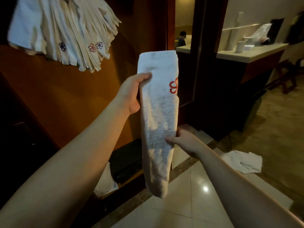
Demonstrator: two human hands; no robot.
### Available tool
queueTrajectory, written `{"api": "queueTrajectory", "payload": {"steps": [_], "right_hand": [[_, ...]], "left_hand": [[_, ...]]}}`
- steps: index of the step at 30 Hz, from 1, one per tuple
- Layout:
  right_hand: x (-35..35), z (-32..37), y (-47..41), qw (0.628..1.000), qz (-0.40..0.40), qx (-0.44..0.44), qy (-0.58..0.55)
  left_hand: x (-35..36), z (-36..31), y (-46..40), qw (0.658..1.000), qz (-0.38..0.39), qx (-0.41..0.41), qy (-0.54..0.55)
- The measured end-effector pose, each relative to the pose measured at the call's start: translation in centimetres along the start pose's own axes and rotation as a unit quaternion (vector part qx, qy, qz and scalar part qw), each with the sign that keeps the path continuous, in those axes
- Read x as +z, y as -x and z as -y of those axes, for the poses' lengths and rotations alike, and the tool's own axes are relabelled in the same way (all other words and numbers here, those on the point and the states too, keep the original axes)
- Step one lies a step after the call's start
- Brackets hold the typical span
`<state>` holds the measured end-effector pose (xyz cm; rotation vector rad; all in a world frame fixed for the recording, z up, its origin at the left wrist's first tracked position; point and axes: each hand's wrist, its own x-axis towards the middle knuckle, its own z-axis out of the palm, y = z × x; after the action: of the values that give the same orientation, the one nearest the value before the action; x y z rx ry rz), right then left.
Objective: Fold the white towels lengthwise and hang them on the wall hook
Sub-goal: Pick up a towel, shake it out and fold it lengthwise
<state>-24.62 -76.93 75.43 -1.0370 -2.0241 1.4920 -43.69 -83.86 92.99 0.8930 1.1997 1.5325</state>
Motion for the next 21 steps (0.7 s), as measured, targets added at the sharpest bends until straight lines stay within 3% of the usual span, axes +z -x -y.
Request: {"api": "queueTrajectory", "payload": {"steps": [6, 14, 19, 21], "right_hand": [[-0.4, 1.6, -0.1, 0.997, 0.008, -0.014, -0.079], [-2.2, 4.7, -0.7, 0.997, -0.062, -0.029, -0.043], [-2.6, 5.4, -0.3, 0.999, -0.049, -0.013, -0.002], [-2.7, 5.9, -0.1, 1.000, 0.002, 0.013, 0.008]], "left_hand": [[0.0, -2.4, -1.3, 0.999, -0.020, 0.027, 0.025], [0.6, -4.4, -2.2, 0.994, -0.069, 0.050, 0.061], [0.5, -5.2, -2.7, 0.992, -0.088, 0.033, 0.083], [0.3, -5.3, -3.1, 0.992, -0.099, 0.024, 0.078]]}}
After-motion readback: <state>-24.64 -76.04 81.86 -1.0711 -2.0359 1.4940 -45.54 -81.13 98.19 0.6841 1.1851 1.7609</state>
